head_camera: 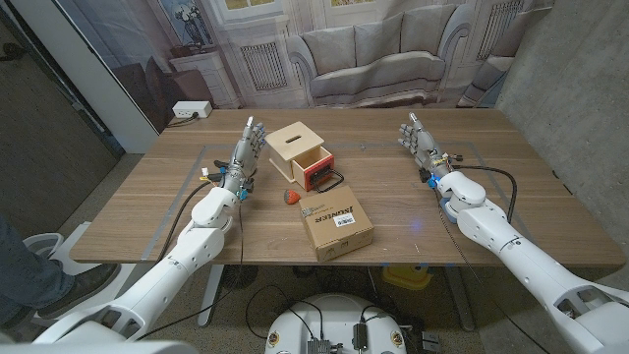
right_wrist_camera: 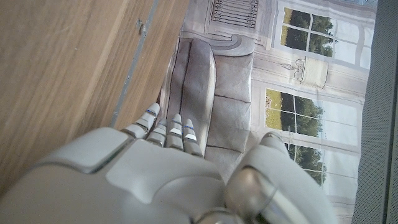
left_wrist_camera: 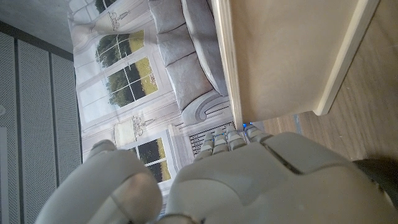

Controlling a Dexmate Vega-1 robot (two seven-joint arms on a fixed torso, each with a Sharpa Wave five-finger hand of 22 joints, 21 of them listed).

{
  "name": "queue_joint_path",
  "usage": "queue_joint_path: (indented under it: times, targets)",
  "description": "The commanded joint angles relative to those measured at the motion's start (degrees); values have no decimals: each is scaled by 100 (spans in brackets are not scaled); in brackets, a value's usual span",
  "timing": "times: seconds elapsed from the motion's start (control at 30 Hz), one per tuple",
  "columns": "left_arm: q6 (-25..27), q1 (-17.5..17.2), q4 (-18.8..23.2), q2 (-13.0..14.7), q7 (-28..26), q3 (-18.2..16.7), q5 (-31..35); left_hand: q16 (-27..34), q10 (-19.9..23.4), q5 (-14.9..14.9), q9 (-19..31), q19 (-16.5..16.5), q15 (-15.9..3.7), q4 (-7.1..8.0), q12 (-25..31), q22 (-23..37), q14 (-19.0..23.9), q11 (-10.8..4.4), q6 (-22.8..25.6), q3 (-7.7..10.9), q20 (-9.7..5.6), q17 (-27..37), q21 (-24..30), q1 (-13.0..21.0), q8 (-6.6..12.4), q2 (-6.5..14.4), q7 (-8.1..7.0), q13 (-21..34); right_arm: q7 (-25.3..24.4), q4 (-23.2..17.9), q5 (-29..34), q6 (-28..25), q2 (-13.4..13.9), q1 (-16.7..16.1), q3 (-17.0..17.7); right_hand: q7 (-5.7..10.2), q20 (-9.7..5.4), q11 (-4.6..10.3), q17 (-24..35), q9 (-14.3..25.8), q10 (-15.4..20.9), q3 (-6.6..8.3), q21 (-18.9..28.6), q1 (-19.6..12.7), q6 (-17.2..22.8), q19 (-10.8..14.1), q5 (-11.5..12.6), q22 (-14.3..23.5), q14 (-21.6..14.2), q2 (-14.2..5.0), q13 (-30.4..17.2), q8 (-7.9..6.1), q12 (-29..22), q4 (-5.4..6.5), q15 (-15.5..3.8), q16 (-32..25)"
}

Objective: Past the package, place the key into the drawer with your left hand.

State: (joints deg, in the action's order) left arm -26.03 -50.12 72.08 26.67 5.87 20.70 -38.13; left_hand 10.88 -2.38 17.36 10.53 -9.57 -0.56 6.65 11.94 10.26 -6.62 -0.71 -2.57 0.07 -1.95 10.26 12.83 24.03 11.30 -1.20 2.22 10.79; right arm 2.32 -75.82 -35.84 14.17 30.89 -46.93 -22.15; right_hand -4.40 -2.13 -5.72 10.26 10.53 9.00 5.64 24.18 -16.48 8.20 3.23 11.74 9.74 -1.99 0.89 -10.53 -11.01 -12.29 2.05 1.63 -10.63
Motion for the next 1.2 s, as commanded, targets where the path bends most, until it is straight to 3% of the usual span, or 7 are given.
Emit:
queue_joint_path:
  times: [0.03, 0.3, 1.2]
  targets:
    - [-32, 143, -129, -72, 91, 108, 106, 28, 41, 39, 12, 4, -10, 10, 25, 14, 57, 2, 46, -44, -16, 27, 2, 28, 28, 10, -10, 13, -263, -523, -55, 42, 247, -381, 246, 5, -121, -2, 23, 31, 29, -14, -11, -20, 54, 41, 34, 25, -5, -3, -22, -23, -33, -29, 47, -25]
    - [71, 97, 53, 2, -4, 151, 199, 28, 68, 40, 13, 19, -22, 4, 31, 14, 73, -6, 64, -53, -11, 26, -2, 39, 31, 16, -20, 13, -370, -671, -59, 47, 295, -535, 301, -1, -120, -2, 23, 31, 28, -18, -33, -19, 53, 45, 35, 26, -8, -10, -22, -21, -31, -29, 47, -26]
    - [381, -780, 1301, 601, -854, -121, 495, 18, 78, 43, 13, 31, -25, -27, 23, 15, 89, -28, 77, -68, 20, 23, -27, 103, 25, 40, -28, 13, -342, -661, -109, 260, 230, -713, 339, -7, -122, -13, 23, 31, 20, -27, -101, -23, 55, 67, 36, 29, -2, -40, -22, -20, -23, -33, 65, -22]
